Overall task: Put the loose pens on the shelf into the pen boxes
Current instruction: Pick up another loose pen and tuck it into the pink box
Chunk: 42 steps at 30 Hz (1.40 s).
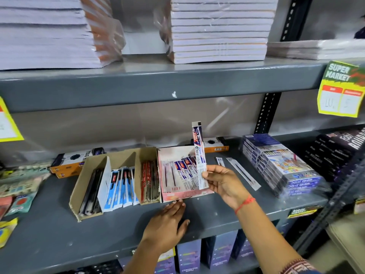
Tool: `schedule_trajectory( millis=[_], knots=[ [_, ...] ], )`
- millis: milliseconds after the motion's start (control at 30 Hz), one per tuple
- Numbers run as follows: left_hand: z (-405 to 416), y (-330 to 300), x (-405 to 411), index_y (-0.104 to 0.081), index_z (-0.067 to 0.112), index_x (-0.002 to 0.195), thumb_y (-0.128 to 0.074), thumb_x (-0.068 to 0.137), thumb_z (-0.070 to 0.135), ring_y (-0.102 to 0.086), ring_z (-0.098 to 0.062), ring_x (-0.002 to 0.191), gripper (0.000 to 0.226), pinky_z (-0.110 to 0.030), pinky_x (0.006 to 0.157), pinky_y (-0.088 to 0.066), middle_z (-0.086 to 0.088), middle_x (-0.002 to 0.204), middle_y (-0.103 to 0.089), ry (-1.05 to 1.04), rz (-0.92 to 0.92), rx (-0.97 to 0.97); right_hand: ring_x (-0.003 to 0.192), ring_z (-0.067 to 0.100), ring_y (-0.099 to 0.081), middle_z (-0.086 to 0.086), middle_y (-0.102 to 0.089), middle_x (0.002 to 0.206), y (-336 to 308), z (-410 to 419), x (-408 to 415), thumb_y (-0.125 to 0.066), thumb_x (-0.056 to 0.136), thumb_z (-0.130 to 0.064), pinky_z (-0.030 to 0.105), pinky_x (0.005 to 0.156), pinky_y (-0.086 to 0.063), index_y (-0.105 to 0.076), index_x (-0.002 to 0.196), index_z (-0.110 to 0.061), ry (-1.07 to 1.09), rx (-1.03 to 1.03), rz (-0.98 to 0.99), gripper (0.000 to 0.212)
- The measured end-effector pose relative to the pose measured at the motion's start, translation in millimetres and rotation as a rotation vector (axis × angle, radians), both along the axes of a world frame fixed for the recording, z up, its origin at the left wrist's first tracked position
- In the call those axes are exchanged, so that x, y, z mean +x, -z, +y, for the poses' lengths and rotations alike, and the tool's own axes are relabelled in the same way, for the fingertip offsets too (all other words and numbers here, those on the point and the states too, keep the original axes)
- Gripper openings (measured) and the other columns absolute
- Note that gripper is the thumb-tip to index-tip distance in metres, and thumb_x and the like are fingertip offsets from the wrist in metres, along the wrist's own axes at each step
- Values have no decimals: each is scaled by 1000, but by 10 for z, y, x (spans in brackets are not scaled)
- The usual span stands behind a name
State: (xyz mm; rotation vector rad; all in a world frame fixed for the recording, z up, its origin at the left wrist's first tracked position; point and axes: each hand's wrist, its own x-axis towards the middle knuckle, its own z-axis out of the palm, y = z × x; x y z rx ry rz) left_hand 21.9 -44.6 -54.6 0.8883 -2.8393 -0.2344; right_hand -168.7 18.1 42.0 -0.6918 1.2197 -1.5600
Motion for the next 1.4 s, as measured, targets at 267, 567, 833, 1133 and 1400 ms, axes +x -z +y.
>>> schedule_trajectory(
  millis=[267,567,833,1133,1400],
  knots=[
    [-10,10,5,-18,23,143,-25,94,51,-15,-10,139,56,-26,109,-19,7,154,-15,6,9,-8,52,7,-70,-1,-76,61,-4,-80,8,-57,83,11,15,50,-56,-68,79,-8,26,56,22,22],
    [-4,-2,11,-19,23,143,-26,94,50,-14,-10,139,56,-23,110,-14,5,154,-18,8,21,1,63,19,-58,7,-64,76,8,-469,-30,-59,79,13,22,50,-47,-66,95,-4,227,335,506,24],
    [-10,20,18,-22,22,142,-28,94,49,-17,-12,139,55,-24,110,-15,3,153,-20,8,51,39,102,33,-64,20,-67,113,147,-738,60,-47,85,6,37,95,-52,-66,106,1,90,564,1089,29],
    [29,-9,10,-31,20,140,-32,93,44,-26,-15,136,52,-25,110,-19,-1,150,-30,19,113,-16,96,34,-66,18,-67,105,176,-697,87,-42,87,1,36,84,-54,-63,106,-2,72,585,1323,29],
    [14,6,16,-20,25,143,-25,95,46,-14,-8,139,52,-17,107,-5,6,154,-18,31,74,-38,91,41,-65,29,-68,99,126,-353,-467,-45,83,4,33,68,-47,-65,96,6,483,563,1144,23]
  ],
)
